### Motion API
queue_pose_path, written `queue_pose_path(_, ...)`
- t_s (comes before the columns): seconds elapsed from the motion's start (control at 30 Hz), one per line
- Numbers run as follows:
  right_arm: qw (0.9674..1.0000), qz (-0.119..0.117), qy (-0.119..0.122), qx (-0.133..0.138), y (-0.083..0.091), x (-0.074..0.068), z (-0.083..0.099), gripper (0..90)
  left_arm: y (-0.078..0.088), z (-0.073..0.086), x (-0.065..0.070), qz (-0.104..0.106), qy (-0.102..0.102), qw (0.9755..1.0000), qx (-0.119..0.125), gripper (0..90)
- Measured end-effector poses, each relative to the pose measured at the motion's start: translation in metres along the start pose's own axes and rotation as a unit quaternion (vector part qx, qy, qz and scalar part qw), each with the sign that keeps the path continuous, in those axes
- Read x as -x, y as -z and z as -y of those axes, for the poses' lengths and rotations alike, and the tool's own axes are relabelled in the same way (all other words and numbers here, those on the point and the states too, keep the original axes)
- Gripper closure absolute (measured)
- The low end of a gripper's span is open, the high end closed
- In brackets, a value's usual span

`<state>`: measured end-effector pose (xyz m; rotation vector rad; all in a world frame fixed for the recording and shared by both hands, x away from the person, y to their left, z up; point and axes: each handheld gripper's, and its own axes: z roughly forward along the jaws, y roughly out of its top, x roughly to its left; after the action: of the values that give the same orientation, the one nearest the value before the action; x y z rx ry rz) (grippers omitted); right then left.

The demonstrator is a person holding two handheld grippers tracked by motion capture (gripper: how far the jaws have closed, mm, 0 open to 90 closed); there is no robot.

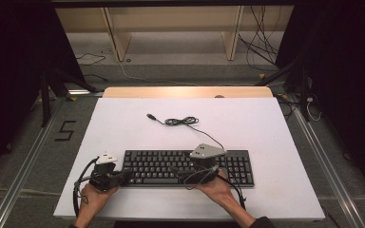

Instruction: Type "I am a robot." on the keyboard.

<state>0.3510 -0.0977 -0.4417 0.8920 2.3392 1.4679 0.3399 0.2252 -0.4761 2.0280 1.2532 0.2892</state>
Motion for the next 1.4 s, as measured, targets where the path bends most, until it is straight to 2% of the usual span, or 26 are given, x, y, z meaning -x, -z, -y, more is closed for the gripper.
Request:
queue_pose_path(0.07,1.0,-0.001,0.0,0.0,0.0,0.0,0.0,27.8,0.003,-0.001,0.001,0.001,0.002,0.9999,0.012,88.8)
queue_pose_path(0.23,1.0,-0.004,-0.001,0.003,0.001,0.0,0.0,32.7,0.013,-0.003,0.004,0.016,0.003,0.9982,0.058,75.4)
queue_pose_path(0.3,1.0,-0.009,0.002,0.003,0.001,0.0,0.0,36.5,0.016,-0.004,0.006,0.022,0.004,0.9964,0.081,66.9)
queue_pose_path(0.33,0.9999,-0.013,0.003,0.004,0.001,0.0,0.001,41.3,0.017,-0.004,0.007,0.025,0.006,0.9954,0.092,61.2)
queue_pose_path(0.37,0.9999,-0.013,0.003,0.004,0.001,0.0,0.001,41.3,0.019,-0.005,0.008,0.028,0.005,0.9946,0.1,61.2)
queue_pose_path(0.4,0.9998,-0.02,0.005,0.003,0.001,0.0,0.001,47.5,0.02,-0.005,0.009,0.032,0.004,0.9933,0.111,54.4)
queue_pose_path(0.47,0.9998,-0.021,0.007,0.002,0.001,-0.001,0.001,50.0,0.022,-0.005,0.011,0.041,0.0,0.9914,0.124,53.9)
queue_pose_path(0.6,0.9996,-0.027,0.009,-0.009,0.0,-0.001,0.002,58.1,0.021,-0.006,0.014,0.053,-0.011,0.9894,0.135,45.6)
queue_pose_path(0.7,0.9994,-0.03,0.011,-0.016,-0.002,-0.002,0.003,63.3,0.022,-0.006,0.017,0.053,-0.022,0.9878,0.144,40.1)
queue_pose_path(0.83,0.9992,-0.033,0.012,-0.02,-0.003,-0.002,0.004,69.0,0.024,-0.006,0.021,0.061,-0.031,0.9834,0.168,34.0)
queue_pose_path(0.97,0.9989,-0.036,0.016,-0.027,-0.004,-0.004,0.005,76.4,0.027,-0.006,0.023,0.067,-0.035,0.98,0.184,32.1)
queue_pose_path(1.27,0.9976,-0.045,0.019,-0.048,-0.009,-0.008,0.009,89.8,0.027,-0.006,0.024,0.071,-0.029,0.9782,0.193,28.5)
queue_pose_path(1.4,0.9971,-0.047,0.021,-0.056,-0.012,-0.009,0.011,90.0,0.028,-0.006,0.023,0.072,-0.024,0.9771,0.199,27.5)
